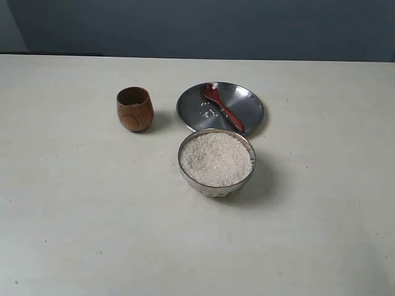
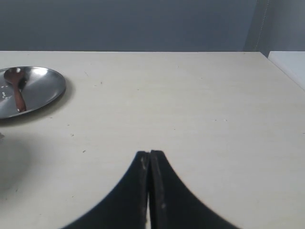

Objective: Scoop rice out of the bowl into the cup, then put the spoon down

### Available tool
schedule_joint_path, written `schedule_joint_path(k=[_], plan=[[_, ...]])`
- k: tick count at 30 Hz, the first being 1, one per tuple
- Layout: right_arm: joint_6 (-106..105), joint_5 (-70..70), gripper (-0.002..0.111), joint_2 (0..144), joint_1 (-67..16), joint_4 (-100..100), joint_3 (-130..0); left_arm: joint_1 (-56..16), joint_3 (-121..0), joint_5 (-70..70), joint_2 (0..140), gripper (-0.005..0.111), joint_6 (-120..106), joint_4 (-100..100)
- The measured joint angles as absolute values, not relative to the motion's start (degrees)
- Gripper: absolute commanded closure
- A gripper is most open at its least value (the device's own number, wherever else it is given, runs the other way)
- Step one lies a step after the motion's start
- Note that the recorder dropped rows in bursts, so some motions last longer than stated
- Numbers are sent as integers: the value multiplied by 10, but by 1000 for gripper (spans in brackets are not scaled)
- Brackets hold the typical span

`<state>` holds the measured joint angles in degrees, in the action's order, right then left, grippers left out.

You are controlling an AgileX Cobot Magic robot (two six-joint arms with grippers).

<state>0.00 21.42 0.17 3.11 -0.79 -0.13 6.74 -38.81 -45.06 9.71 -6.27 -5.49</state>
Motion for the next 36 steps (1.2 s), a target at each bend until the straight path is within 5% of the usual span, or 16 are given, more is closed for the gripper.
schedule_joint_path(k=[16,36], plan=[[0,214,108,2,31,-7,-1,67,-121,-180,24,106,-63,-31],[0,214,108,2,31,-4,-1,67,-3,-176,2,106,-18,-21]])
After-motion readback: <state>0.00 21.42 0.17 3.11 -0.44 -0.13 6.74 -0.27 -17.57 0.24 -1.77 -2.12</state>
